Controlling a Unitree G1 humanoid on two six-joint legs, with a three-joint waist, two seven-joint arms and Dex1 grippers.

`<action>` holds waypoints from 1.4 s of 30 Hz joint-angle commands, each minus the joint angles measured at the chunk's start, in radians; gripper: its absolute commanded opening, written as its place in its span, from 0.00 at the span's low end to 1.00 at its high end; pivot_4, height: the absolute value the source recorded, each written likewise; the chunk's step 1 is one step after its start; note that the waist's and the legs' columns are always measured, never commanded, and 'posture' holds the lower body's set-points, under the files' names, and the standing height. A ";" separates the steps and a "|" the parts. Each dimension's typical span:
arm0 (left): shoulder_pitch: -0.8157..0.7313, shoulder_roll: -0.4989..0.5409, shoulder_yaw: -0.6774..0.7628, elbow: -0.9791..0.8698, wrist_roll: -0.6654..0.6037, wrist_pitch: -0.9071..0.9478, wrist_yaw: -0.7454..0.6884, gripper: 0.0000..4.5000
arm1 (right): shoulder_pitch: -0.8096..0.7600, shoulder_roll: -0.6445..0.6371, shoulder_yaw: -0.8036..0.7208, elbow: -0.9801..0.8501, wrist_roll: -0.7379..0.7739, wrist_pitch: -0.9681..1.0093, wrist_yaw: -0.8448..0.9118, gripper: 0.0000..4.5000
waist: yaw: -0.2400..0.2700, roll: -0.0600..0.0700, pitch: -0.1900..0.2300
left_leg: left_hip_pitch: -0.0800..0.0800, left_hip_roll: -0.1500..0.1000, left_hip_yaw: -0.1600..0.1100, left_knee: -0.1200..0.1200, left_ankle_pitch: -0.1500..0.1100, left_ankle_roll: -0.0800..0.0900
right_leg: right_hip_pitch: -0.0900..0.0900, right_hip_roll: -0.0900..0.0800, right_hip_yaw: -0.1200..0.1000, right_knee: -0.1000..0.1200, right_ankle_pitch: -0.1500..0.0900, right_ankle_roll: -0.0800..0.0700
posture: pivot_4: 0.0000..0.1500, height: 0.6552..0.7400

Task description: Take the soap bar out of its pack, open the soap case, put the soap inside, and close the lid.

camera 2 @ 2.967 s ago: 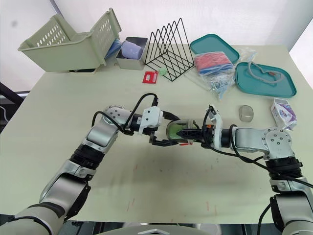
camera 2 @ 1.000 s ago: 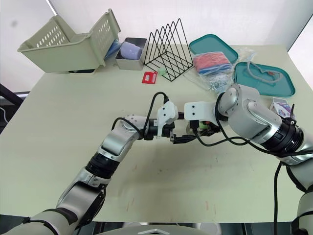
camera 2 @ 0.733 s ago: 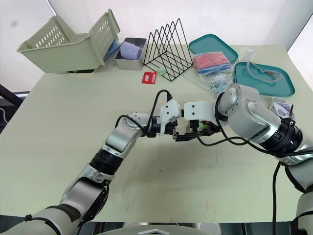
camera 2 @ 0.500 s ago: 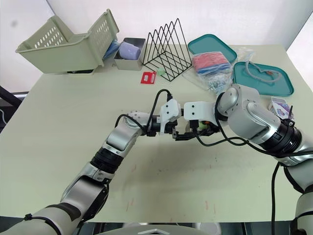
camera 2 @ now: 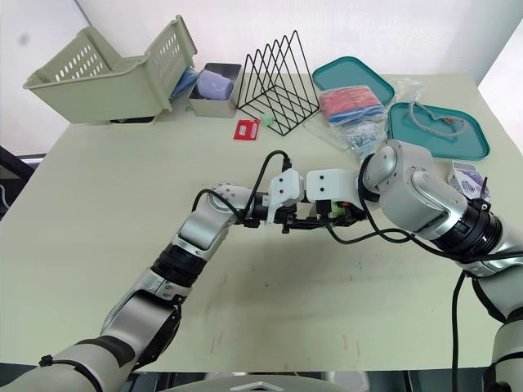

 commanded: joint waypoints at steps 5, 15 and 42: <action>-0.017 -0.023 0.003 -0.005 -0.010 -0.019 -0.006 0.45 | 0.026 0.029 -0.005 0.005 -0.009 -0.010 -0.012 0.46 | -0.001 0.000 0.000 | 0.000 0.000 0.000 0.000 0.000 0.000 | 0.000 0.000 0.000 0.000 0.000 0.000 | 1.00 1.00; -0.015 -0.008 0.016 0.007 -0.006 -0.046 -0.027 0.45 | 0.064 0.038 -0.110 0.041 0.044 -0.035 -0.034 0.98 | 0.003 0.000 0.000 | -0.001 -0.001 0.000 0.000 0.000 0.000 | -0.001 -0.001 0.000 0.000 0.000 0.000 | 1.00 1.00; 0.217 0.077 0.128 -0.253 -0.247 -0.013 -0.112 0.45 | 0.770 0.138 -0.943 0.254 0.624 -0.690 0.045 0.98 | 0.023 0.000 0.000 | -0.001 0.000 0.000 -0.001 0.000 0.000 | 0.001 -0.001 0.000 -0.001 0.000 0.000 | 1.00 1.00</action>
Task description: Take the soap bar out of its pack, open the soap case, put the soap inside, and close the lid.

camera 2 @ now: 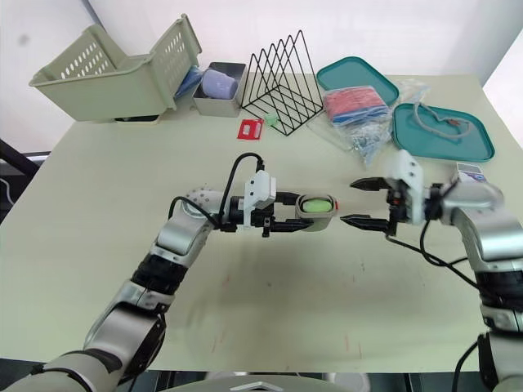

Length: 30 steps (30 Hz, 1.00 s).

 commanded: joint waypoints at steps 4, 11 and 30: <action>0.070 -0.006 0.006 -0.110 -0.063 0.012 0.004 0.45 | 0.121 0.037 -0.063 0.027 0.038 -0.217 0.038 0.98 | -0.006 0.000 0.000 | 0.003 0.000 0.002 0.001 0.000 0.000 | 0.002 0.000 0.002 0.002 0.000 0.000 | 1.00 1.00; 0.079 0.009 -0.019 -0.072 -0.032 -0.030 -0.009 0.45 | 0.180 0.050 -0.060 0.013 0.015 -0.351 0.010 0.98 | -0.002 0.001 0.000 | 0.003 0.000 0.001 0.001 0.000 0.000 | 0.002 0.000 0.001 0.000 0.000 0.000 | 1.00 1.00; 0.067 0.034 -0.042 0.006 -0.008 -0.079 -0.068 0.45 | 0.384 -0.164 -0.464 0.026 0.038 -0.187 -0.299 0.98 | 0.000 0.001 0.000 | 0.003 0.000 0.001 0.001 0.000 0.000 | 0.003 0.000 0.002 0.000 0.000 0.000 | 1.00 1.00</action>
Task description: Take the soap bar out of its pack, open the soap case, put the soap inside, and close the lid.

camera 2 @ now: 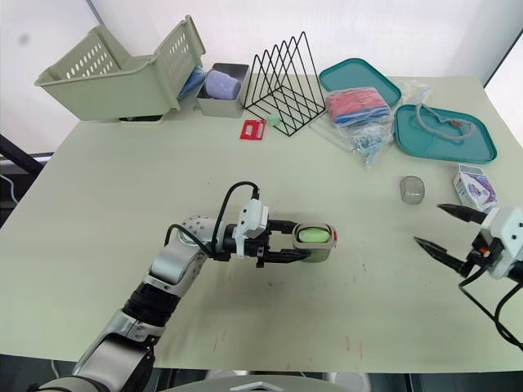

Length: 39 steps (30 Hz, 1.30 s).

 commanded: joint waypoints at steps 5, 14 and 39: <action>-0.024 0.006 0.003 0.011 -0.005 -0.034 -0.032 0.45 | -0.007 -0.125 -0.144 -0.109 0.091 0.334 -0.142 0.98 | -0.002 0.000 0.000 | 0.000 0.000 0.000 0.000 0.000 0.000 | 0.000 0.000 0.000 0.000 0.000 0.000 | 1.00 1.00; -0.052 -0.003 -0.005 0.054 0.006 -0.060 -0.047 0.45 | -0.273 -0.370 0.030 -0.269 0.256 0.916 -0.259 0.98 | -0.002 0.002 -0.001 | 0.000 0.000 0.000 0.000 0.000 0.000 | 0.000 0.000 0.000 -0.001 0.000 0.000 | 1.00 1.00; -0.053 -0.042 -0.011 0.030 0.031 -0.054 0.013 0.45 | -1.213 -0.013 0.761 0.437 -0.151 1.355 -0.568 0.98 | -0.001 0.002 -0.001 | -0.005 0.000 0.004 -0.001 0.000 0.000 | -0.007 -0.001 0.003 0.000 0.000 0.000 | 1.00 1.00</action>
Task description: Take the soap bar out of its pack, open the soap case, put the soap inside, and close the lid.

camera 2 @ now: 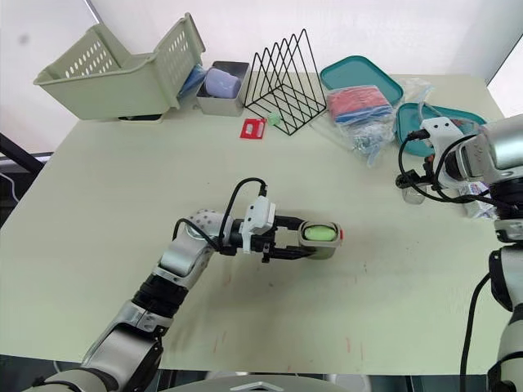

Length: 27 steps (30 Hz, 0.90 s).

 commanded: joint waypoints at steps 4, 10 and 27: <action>0.008 -0.004 -0.001 -0.045 0.001 0.002 0.023 0.45 | -0.048 0.054 -0.041 0.114 -0.076 -0.044 -0.032 0.98 | -0.003 0.000 0.000 | 0.001 0.000 0.000 0.000 0.000 0.000 | 0.000 0.000 0.000 0.001 0.000 0.000 | 1.00 1.00; 0.010 -0.004 -0.003 -0.052 0.004 0.009 0.032 0.45 | -0.067 0.118 -0.112 0.188 -0.092 -0.014 -0.062 0.98 | -0.003 0.000 0.000 | 0.001 0.000 0.000 0.000 0.000 0.000 | 0.000 0.000 0.000 0.001 0.000 0.000 | 1.00 1.00; 0.003 -0.010 -0.012 -0.048 0.011 0.013 0.036 0.45 | -0.031 0.131 -0.120 0.185 -0.141 -0.026 -0.073 0.43 | -0.003 0.000 0.000 | 0.001 0.000 0.000 0.000 0.000 0.000 | 0.000 0.000 0.000 0.001 0.000 0.000 | 1.00 1.00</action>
